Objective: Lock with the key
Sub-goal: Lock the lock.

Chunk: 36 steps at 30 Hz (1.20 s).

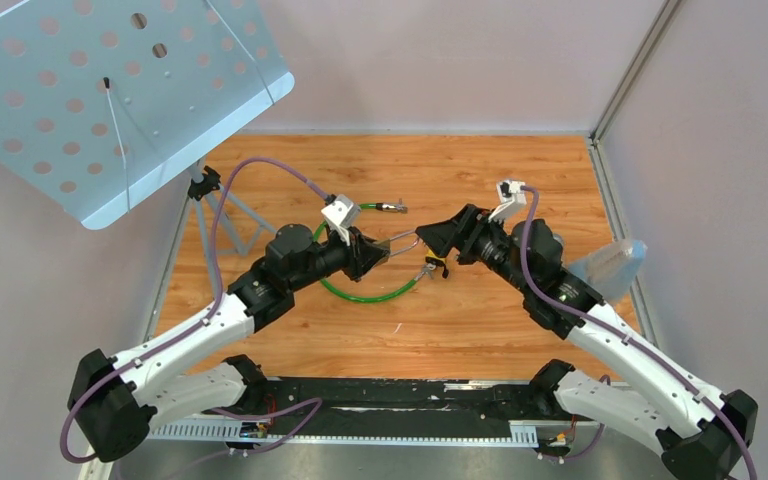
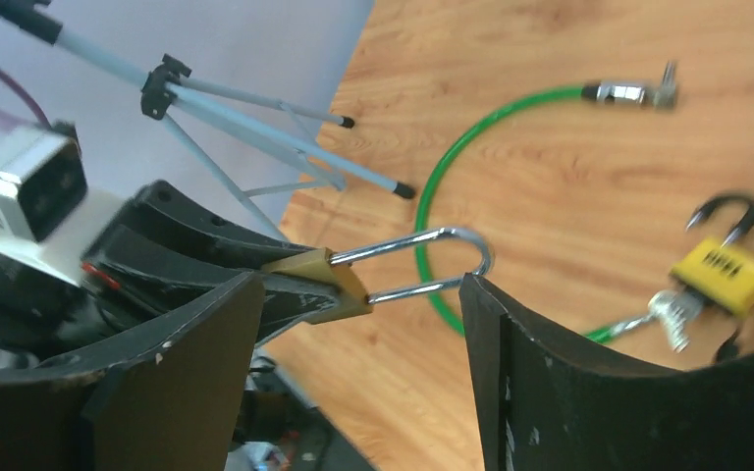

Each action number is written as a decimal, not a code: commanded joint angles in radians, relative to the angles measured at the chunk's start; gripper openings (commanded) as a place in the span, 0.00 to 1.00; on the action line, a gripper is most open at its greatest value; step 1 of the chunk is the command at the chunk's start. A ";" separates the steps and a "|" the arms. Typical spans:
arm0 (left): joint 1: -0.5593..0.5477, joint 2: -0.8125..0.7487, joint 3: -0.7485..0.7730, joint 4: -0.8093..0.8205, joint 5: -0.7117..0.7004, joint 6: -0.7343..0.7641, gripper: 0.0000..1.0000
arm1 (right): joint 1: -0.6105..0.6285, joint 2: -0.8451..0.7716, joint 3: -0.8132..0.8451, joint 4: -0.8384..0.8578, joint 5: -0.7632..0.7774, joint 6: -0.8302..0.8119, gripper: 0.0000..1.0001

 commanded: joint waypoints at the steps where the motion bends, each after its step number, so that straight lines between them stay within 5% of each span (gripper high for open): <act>1: 0.004 -0.008 0.140 0.014 0.115 -0.012 0.00 | -0.021 0.003 0.058 0.039 -0.083 -0.404 0.73; 5: 0.020 -0.025 0.183 -0.012 0.214 -0.016 0.00 | -0.031 0.021 0.076 -0.026 -0.112 -0.460 0.73; 13: 0.180 -0.036 0.200 -0.020 0.551 -0.034 0.00 | -0.060 -0.055 -0.055 0.153 -0.292 -0.454 0.61; 19: 0.201 -0.047 0.202 -0.013 0.626 -0.062 0.00 | -0.060 -0.050 -0.042 0.160 -0.379 -0.475 0.47; 36: 0.256 -0.029 0.195 0.061 0.832 -0.098 0.00 | -0.060 -0.096 -0.035 0.119 -0.607 -0.512 0.44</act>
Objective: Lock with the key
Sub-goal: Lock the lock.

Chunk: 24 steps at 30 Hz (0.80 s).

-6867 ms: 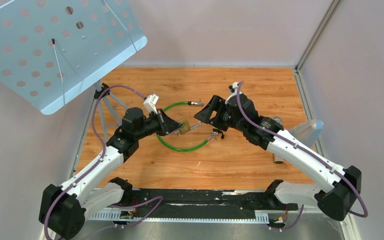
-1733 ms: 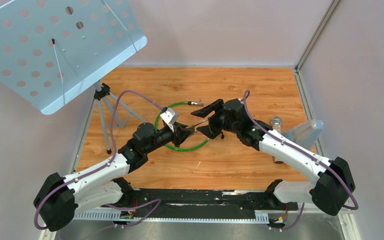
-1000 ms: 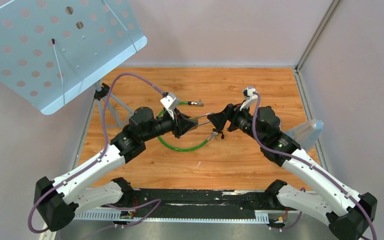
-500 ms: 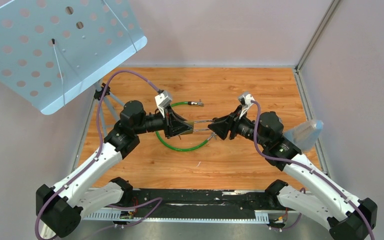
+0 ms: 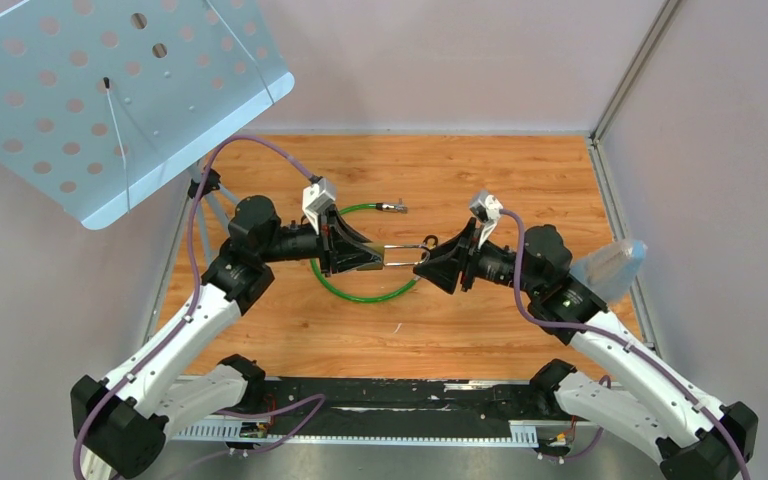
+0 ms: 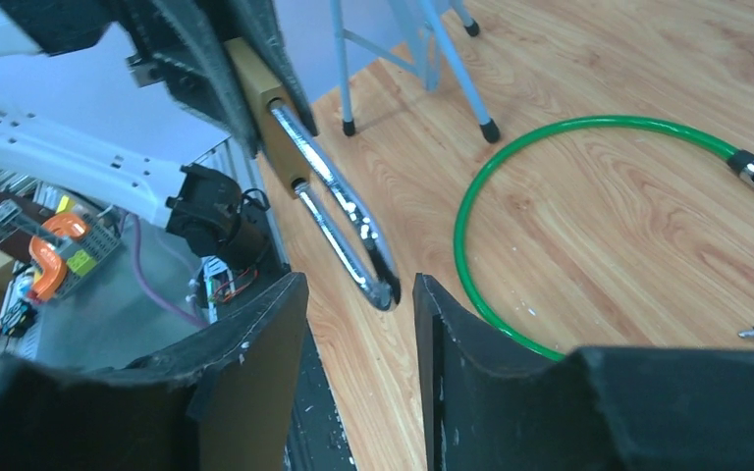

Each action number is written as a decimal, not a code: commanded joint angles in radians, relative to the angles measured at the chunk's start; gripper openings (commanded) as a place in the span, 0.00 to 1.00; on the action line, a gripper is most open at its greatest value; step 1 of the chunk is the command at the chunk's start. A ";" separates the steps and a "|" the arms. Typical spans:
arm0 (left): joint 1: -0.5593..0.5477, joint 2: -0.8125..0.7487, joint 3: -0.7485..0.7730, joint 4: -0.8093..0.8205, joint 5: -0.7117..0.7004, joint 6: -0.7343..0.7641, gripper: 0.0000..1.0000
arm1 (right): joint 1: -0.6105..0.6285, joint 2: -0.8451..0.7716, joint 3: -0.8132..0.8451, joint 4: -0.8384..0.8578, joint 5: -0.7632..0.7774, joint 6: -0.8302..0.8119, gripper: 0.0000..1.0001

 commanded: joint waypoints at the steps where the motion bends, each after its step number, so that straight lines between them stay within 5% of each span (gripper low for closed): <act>1: 0.021 -0.012 0.032 0.113 0.105 -0.025 0.00 | -0.004 -0.044 0.024 0.029 -0.095 -0.026 0.42; 8: 0.025 -0.023 0.049 0.043 0.186 0.041 0.00 | -0.003 -0.053 0.037 0.027 -0.111 -0.036 0.39; 16: 0.025 -0.030 0.045 0.043 0.209 0.032 0.00 | -0.002 -0.007 0.064 0.024 -0.181 -0.030 0.18; 21: 0.025 -0.035 0.050 0.044 0.210 0.027 0.00 | -0.002 -0.010 0.056 0.021 -0.187 -0.031 0.38; 24: 0.025 -0.038 0.054 0.034 0.204 0.033 0.00 | -0.002 -0.019 0.044 0.022 -0.191 -0.035 0.38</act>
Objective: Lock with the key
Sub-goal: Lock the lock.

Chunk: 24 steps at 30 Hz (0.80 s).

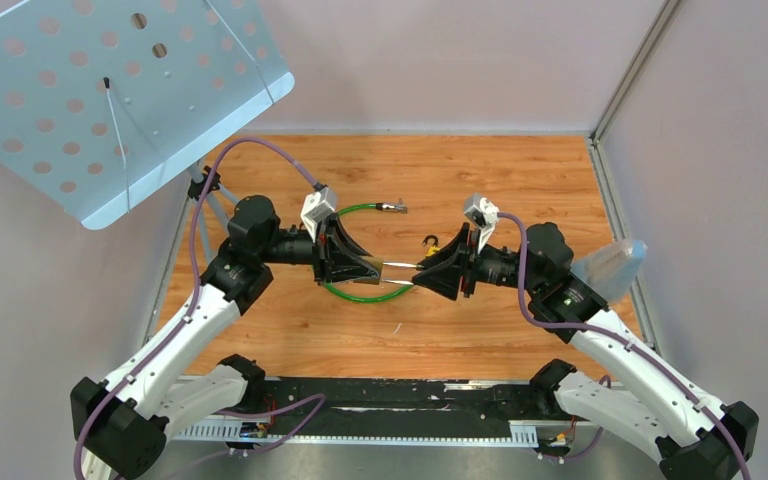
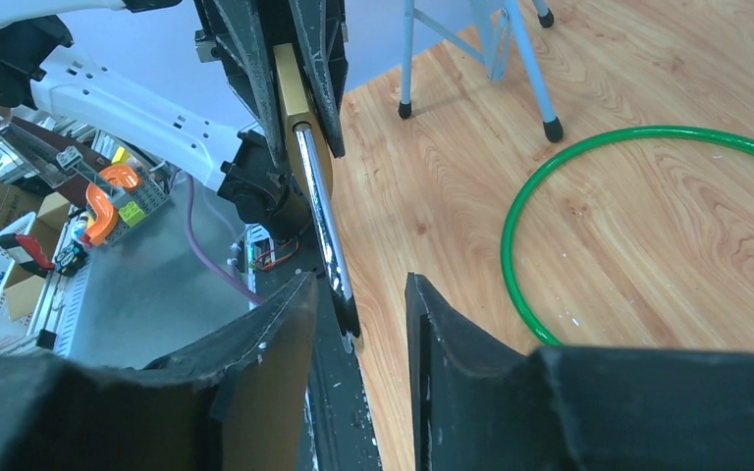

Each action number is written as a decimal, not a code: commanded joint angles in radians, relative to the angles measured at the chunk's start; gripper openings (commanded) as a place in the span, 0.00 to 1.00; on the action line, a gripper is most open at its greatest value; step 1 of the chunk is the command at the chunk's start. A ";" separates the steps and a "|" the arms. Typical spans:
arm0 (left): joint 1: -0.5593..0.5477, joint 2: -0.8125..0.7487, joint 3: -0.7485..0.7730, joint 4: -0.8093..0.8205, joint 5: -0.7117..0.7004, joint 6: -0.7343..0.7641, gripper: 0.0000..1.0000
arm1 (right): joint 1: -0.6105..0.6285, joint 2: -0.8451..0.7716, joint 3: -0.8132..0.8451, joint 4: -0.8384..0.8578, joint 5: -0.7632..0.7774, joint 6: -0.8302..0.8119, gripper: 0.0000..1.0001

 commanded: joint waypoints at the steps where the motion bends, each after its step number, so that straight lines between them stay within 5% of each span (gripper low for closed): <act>1: 0.005 -0.037 0.053 0.050 0.024 0.014 0.00 | -0.001 -0.020 0.020 0.021 -0.031 -0.016 0.34; 10: 0.005 -0.046 0.050 0.040 0.007 0.027 0.00 | 0.000 0.011 0.027 0.021 -0.099 -0.013 0.29; 15: 0.005 -0.046 0.042 0.060 0.008 0.012 0.00 | 0.002 0.022 0.029 0.047 -0.095 -0.005 0.01; 24: 0.004 -0.030 -0.039 0.182 0.008 -0.092 0.00 | 0.036 0.082 0.040 0.129 -0.027 0.022 0.00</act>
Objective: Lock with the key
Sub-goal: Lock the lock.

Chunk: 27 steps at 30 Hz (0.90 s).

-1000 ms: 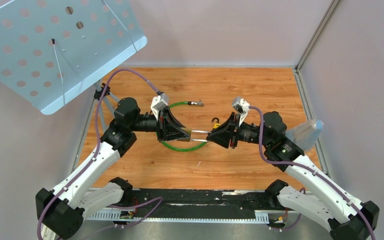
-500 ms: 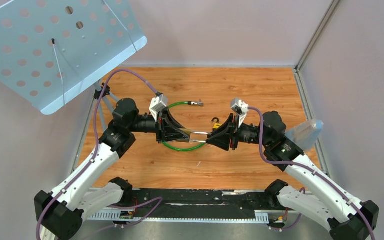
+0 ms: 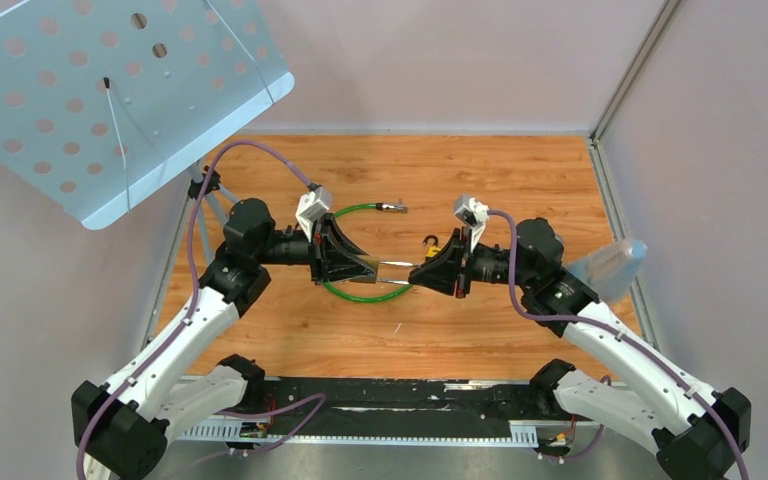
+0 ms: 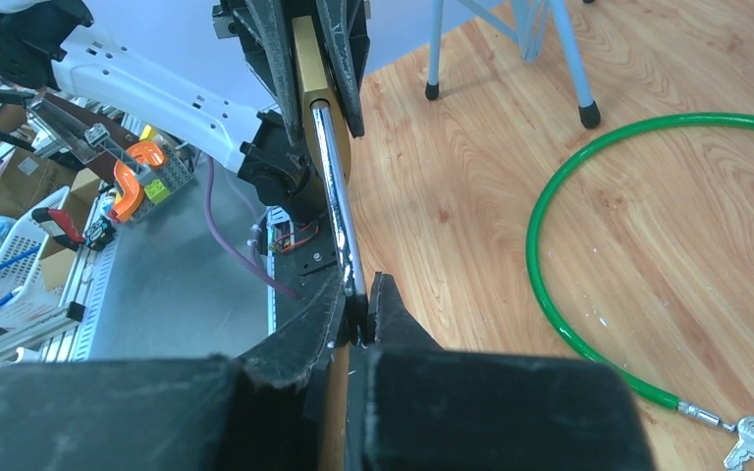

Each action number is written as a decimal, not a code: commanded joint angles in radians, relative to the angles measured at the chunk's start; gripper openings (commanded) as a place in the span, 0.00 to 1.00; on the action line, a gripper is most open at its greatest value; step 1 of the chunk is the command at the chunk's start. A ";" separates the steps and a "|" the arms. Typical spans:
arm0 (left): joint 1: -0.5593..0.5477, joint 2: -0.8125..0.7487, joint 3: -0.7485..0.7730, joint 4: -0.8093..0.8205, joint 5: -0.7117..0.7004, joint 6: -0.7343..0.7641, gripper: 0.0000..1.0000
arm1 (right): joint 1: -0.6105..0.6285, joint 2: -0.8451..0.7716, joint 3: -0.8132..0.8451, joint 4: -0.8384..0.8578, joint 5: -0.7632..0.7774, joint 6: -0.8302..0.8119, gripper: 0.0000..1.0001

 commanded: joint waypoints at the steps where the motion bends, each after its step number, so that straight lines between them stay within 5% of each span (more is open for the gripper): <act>1: -0.011 -0.012 -0.020 0.182 0.000 -0.087 0.00 | 0.039 0.040 0.041 0.102 0.070 0.013 0.00; 10: -0.013 0.035 -0.080 0.343 -0.010 -0.217 0.00 | 0.079 0.088 0.050 0.191 0.157 0.041 0.00; 27: -0.090 0.123 -0.095 0.369 -0.124 -0.244 0.00 | 0.206 0.143 0.058 0.364 0.228 0.079 0.00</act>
